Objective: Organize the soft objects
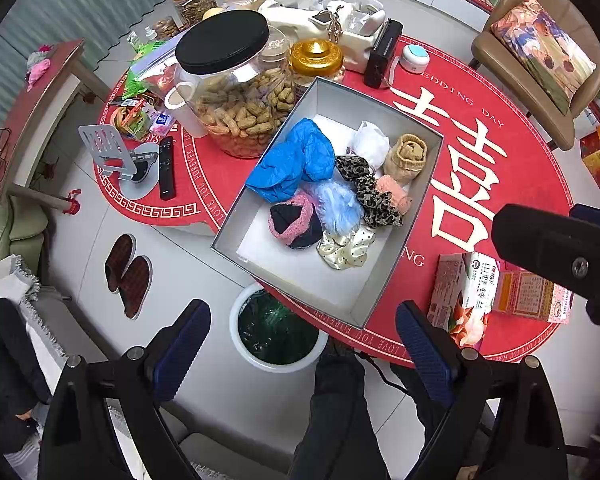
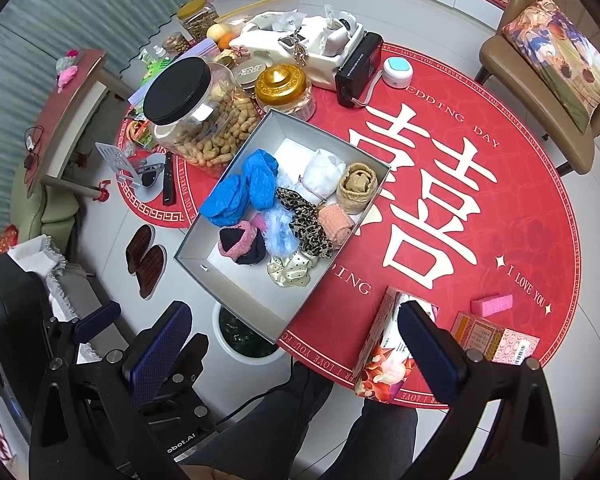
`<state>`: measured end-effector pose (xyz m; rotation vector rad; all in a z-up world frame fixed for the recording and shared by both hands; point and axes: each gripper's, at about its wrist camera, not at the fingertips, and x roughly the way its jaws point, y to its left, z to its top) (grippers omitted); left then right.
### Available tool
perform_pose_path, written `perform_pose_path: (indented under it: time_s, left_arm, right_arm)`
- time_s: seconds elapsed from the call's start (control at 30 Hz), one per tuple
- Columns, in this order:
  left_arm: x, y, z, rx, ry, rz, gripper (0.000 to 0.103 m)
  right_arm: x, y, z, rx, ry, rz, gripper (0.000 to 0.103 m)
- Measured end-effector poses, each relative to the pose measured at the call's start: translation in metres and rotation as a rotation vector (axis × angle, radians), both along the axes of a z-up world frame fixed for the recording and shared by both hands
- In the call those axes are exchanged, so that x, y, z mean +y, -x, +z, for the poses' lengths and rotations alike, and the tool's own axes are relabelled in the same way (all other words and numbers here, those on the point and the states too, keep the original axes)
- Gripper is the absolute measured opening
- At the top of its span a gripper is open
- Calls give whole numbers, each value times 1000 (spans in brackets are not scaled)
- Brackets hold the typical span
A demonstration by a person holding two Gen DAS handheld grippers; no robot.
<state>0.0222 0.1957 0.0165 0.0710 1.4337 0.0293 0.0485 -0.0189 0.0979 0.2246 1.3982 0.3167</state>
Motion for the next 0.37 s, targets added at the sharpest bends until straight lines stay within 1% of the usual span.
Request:
perform_pose_path:
  time_s: [0.27, 0.3, 0.37]
  left_arm:
    - [-3, 1, -6, 14, 4, -3, 95]
    - [-3, 1, -6, 10, 17, -4, 95]
    - [-2, 1, -5, 2, 74, -9, 95]
  right_arm:
    - [-3, 3, -9, 18, 7, -3, 103]
    - [-2, 3, -10, 23, 5, 2, 103]
    - [-2, 3, -13, 32, 6, 7, 103]
